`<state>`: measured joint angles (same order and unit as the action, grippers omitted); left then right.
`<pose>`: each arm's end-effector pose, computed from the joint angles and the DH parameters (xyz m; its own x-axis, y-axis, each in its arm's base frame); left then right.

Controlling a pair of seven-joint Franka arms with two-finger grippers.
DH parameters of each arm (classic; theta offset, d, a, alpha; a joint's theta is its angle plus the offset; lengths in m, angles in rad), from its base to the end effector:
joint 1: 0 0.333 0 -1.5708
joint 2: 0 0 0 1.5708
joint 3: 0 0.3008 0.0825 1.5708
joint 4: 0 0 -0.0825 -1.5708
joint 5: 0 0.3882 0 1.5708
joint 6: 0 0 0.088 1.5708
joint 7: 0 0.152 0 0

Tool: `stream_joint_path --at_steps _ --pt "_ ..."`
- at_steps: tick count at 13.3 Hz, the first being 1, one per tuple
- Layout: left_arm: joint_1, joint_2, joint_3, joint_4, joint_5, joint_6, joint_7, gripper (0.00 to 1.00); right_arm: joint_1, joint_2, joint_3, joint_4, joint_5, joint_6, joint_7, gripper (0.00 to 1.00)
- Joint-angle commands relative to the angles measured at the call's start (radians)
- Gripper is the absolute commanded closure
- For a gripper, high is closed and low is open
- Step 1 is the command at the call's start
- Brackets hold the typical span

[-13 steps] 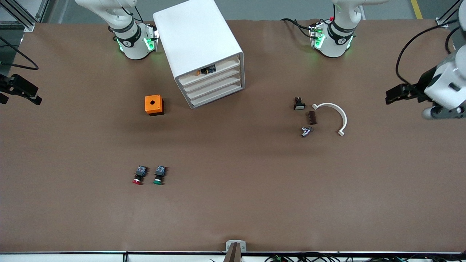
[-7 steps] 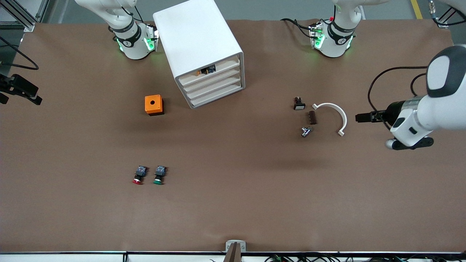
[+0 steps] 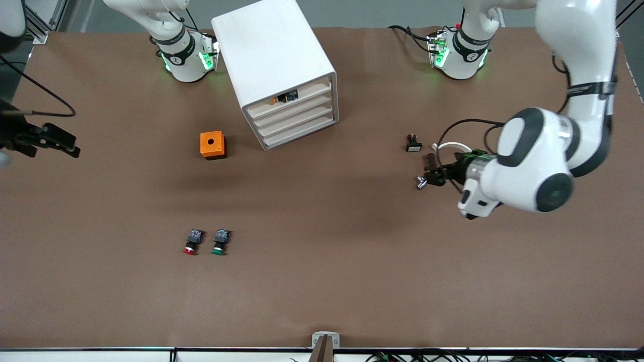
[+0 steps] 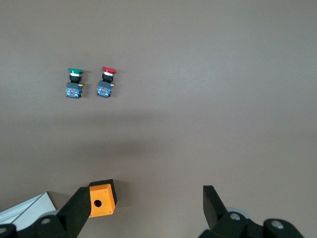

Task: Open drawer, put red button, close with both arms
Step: 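Reach the left gripper to the drawer while the right gripper reaches the buttons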

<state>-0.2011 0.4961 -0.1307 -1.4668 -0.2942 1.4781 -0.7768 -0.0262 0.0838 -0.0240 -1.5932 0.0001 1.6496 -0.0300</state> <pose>0.5706 -0.2361 0.3221 0.7210 0.4149 -0.5550 0.4459 -0.8909 -0.0867 0.5852 -0.0290 0.5124 0.9994 -0.0202 -0.0274 -0.0201 -0.9998 0.0011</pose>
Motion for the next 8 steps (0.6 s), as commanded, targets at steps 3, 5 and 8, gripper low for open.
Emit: stream_joint_path --at_steps 3,5,8 --pt "-0.113 0.096 0.005 0.068 -0.033 -0.01 -0.223 0.0 0.035 0.134 0.007 0.021 0.008 0.033 0.007 0.0" --pt "-0.171 0.128 0.005 0.086 -0.036 -0.009 -0.385 0.0 0.057 0.186 0.009 0.019 0.012 0.091 0.08 0.0" --pt "-0.233 0.176 0.003 0.086 -0.112 -0.009 -0.687 0.0 0.08 0.253 0.024 0.019 0.014 0.143 0.178 0.0"
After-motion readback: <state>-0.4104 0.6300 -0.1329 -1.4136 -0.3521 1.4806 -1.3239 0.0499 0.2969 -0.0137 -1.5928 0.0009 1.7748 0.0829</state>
